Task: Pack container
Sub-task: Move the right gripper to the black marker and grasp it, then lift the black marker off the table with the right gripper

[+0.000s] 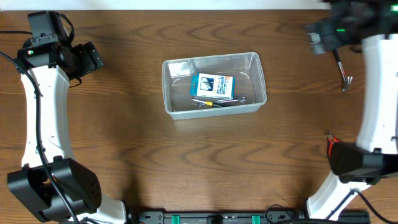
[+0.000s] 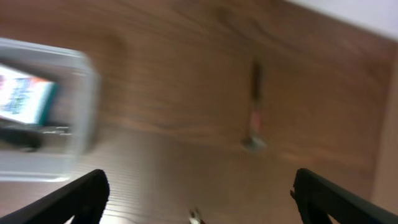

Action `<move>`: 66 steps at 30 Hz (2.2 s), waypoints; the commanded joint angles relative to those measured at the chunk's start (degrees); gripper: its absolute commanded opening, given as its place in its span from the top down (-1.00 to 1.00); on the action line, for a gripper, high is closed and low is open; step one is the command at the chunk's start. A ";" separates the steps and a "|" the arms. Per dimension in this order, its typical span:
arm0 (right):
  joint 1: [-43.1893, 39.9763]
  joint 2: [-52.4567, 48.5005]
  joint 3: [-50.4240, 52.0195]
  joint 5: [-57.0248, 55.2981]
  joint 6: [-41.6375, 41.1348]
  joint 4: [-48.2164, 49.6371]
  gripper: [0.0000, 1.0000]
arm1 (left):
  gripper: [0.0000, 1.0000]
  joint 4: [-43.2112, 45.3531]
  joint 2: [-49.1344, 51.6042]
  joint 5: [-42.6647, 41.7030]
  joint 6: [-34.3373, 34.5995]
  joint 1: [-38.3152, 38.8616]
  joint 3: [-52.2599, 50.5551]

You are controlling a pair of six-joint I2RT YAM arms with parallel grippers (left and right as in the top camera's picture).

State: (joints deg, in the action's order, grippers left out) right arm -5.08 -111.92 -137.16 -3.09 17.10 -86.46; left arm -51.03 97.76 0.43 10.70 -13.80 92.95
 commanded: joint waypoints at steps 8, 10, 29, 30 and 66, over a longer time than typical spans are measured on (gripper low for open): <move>-13.81 -4.26 12.20 -1.42 4.87 7.56 -0.85 | -0.96 -0.15 0.31 0.48 0.57 -0.17 0.28; -14.99 -4.63 15.17 -1.38 5.55 10.64 -0.86 | -0.96 -0.15 0.31 0.48 0.57 -0.17 0.28; -16.28 -16.85 23.06 -0.98 2.64 21.05 -0.80 | -0.96 -0.15 0.31 0.48 0.59 -0.17 0.28; -16.28 -17.68 23.06 -0.98 2.64 21.14 -0.79 | -0.96 -0.15 0.31 0.48 0.59 -0.17 0.28; -17.86 -24.17 23.52 -1.11 0.44 23.34 -0.58 | -0.96 -0.15 0.31 0.48 0.57 -0.17 0.28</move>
State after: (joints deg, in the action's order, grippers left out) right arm -22.24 -135.59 -114.34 -4.34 18.35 -63.26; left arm -51.03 97.76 0.43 10.72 -13.80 92.95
